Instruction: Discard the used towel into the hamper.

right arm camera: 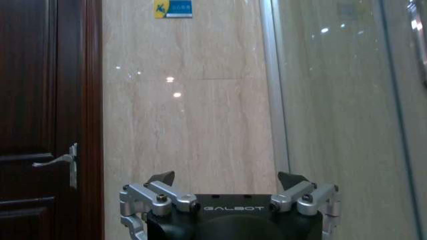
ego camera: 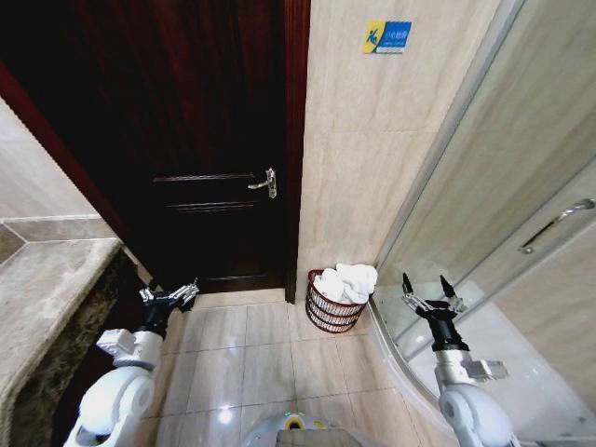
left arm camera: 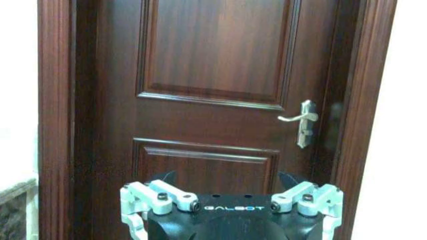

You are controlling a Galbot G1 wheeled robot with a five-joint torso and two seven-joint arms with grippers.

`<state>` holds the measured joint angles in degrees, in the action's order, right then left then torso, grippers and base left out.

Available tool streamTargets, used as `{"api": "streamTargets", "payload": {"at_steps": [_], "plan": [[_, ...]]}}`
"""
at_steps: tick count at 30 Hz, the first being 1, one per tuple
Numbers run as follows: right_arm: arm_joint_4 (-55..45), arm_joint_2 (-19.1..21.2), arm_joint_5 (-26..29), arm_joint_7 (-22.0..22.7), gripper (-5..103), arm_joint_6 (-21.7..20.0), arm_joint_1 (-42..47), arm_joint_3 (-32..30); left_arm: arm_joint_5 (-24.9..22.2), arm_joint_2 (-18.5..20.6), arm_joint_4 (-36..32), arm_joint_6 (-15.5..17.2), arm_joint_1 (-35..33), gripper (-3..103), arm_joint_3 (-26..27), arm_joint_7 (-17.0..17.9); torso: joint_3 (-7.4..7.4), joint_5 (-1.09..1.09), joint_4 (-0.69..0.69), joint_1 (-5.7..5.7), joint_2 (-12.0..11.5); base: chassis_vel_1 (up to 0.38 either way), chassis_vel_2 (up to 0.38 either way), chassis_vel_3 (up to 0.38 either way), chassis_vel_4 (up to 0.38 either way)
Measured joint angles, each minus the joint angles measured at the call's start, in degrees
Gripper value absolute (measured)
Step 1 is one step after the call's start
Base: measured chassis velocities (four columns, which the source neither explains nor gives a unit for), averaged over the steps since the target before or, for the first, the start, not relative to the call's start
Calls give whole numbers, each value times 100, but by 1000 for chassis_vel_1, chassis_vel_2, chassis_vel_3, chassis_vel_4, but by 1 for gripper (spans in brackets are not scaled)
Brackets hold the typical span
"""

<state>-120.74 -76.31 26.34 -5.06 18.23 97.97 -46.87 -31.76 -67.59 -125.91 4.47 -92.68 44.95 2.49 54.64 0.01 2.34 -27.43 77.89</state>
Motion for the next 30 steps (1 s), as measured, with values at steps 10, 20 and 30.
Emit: {"api": "streamTargets", "payload": {"at_steps": [10,20,30], "plan": [[-13,-7,0,2,100,0,8,49,0,0,0,0,-1,100,0,0,-1,0,0,3,0,17,80,-30,-92],[-9,8,54,8,100,58,-3,37,0,1,0,0,-1,100,1,1,-2,-4,1,5,2,158,110,-135,-117],[10,-32,49,-67,100,65,-7,63,0,0,0,0,-1,100,0,0,-1,1,-1,4,1,-34,-8,17,11]]}}
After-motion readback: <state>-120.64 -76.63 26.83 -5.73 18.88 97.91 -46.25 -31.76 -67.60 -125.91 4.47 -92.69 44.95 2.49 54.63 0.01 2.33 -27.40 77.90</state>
